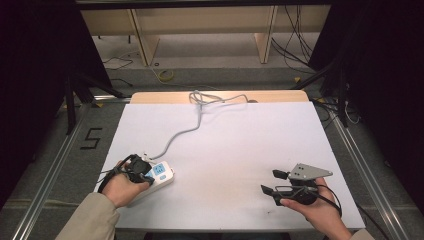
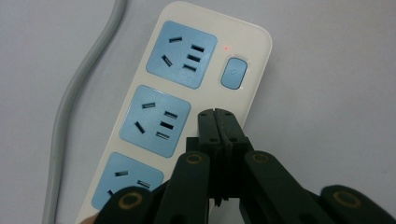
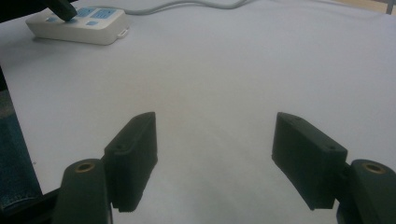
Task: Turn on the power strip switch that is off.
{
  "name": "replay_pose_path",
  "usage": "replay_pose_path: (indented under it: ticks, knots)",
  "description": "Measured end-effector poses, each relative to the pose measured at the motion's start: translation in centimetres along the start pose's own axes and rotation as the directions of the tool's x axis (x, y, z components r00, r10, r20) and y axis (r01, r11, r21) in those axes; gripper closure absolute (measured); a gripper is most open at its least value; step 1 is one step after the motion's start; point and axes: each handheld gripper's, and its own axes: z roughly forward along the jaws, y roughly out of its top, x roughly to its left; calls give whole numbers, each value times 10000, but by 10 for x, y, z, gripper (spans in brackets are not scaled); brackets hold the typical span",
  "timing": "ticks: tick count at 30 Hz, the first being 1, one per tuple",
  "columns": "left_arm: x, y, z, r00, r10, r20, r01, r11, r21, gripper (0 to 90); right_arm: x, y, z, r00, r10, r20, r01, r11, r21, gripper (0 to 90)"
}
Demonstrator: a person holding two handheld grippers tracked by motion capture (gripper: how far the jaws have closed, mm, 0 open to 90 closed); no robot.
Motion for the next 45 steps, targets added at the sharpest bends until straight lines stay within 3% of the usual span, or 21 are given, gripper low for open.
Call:
replay_pose_path:
  ticks: [2, 5, 11, 15, 19, 45]
  knots:
    - [-2, 0, 1, 9996, 54, 289, -57, 9999, 107, 898, 0, 0, 0, 10000, 0, 1, 0, 10000, 2, 314]
    - [-4, 2, 2, 9999, 139, 100, -140, 9998, 111, 898, 0, 0, 0, 10000, 7, 5, -7, 10000, -1, 314]
    - [-3, 2, 2, 9999, 35, 104, -35, 10000, -29, 898, 0, 0, 0, 10000, 9, -7, -9, 10000, -1, 314]
    - [-1, 4, -2, 9998, 11, -181, -14, 9999, -160, 898, 0, 0, 0, 10000, 1, -24, -1, 10000, -13, 314]
    - [2, 2, 0, 9999, -150, -50, 149, 9998, -98, 898, 0, 0, 0, 10000, 14, -16, -14, 10000, -1, 314]
    - [3, 4, 2, 10000, -13, -55, 14, 9999, 154, 899, 0, 0, 0, 10000, -5, -11, 5, 10000, -1, 314]
